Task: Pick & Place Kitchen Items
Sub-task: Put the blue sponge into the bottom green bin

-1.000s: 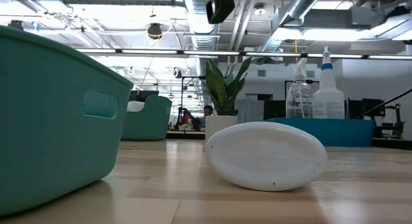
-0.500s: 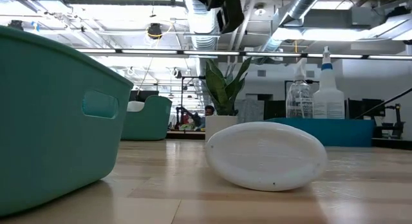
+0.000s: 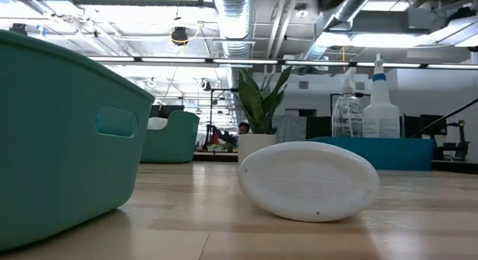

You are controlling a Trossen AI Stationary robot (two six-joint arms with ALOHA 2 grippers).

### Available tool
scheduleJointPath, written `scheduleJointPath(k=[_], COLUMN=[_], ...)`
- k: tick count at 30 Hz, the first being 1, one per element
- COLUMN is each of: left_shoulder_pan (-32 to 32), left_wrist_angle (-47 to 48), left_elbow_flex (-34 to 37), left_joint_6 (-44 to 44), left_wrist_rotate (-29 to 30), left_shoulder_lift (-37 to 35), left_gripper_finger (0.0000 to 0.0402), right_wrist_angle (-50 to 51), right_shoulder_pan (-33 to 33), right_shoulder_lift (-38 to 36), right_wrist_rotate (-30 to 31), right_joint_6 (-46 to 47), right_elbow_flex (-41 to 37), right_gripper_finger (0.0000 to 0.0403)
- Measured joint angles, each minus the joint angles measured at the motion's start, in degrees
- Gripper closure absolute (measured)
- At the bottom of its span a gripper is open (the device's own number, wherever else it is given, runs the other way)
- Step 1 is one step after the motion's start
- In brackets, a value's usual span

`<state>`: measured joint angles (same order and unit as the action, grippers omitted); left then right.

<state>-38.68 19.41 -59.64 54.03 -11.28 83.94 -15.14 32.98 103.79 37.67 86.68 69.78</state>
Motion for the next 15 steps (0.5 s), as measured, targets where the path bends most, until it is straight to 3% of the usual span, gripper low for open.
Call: scheduleJointPath(k=[5,15], left_shoulder_pan=[4.25,10.11], left_wrist_angle=[-1.3,-4.89], left_elbow_flex=[0.0,0.29], left_joint_6=[1.73,1.5], left_wrist_rotate=[-2.69,-6.35], left_shoulder_lift=[1.81,6.24], left_gripper_finger=[0.0396,0.0398], right_wrist_angle=[0.22,4.69], right_shoulder_pan=[6.58,16.93], right_shoulder_lift=[0.0,0.0], right_wrist_rotate=[9.71,20.36], right_joint_6=[0.38,5.52], right_elbow_flex=[0.0,0.0], right_gripper_finger=[0.0184,0.0184])
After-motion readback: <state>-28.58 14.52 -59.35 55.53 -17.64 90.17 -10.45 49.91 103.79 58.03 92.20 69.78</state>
